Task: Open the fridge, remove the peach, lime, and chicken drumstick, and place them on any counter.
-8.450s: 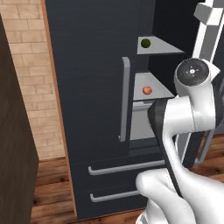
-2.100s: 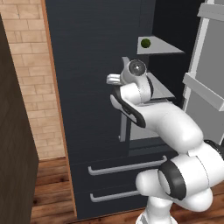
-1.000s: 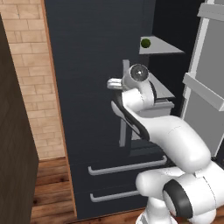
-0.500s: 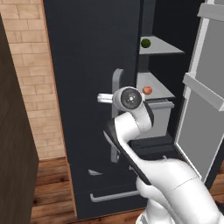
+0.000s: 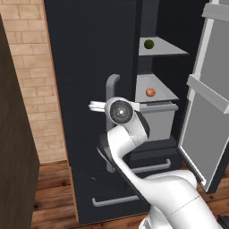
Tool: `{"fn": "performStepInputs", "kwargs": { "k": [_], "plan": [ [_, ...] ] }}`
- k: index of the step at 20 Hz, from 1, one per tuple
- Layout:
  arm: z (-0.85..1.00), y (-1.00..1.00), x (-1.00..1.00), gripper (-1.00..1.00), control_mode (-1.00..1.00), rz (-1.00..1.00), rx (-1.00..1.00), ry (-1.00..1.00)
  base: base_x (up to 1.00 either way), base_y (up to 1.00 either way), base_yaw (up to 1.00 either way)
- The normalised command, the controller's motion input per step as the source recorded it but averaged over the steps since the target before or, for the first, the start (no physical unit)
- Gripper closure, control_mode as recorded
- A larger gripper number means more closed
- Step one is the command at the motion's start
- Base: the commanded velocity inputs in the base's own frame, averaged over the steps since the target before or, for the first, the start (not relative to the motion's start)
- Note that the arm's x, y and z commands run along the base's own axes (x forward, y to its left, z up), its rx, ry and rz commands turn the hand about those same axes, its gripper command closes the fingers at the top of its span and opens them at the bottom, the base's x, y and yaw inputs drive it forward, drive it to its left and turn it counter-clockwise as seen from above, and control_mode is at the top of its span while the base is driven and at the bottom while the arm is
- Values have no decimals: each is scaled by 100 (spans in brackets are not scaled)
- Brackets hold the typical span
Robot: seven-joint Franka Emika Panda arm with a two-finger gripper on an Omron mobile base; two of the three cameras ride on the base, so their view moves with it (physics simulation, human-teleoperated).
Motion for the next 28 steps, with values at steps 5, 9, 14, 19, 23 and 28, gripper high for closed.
{"fn": "performStepInputs", "kwargs": {
  "k": [5,9,14,19,23,28],
  "plan": [
    [0,0,0,-100,-100,0,0,0,0,0,0],
    [8,7,-28,-100,-100,-1,0,-2,0,0,0],
    [37,9,-89,-100,-100,-6,0,0,0,0,0],
    [60,-7,-100,-100,-100,-4,0,0,0,0,0],
    [54,-69,-51,-100,-100,3,3,8,0,0,0],
    [0,-100,9,-100,-100,6,30,0,0,0,0]
  ]
}}
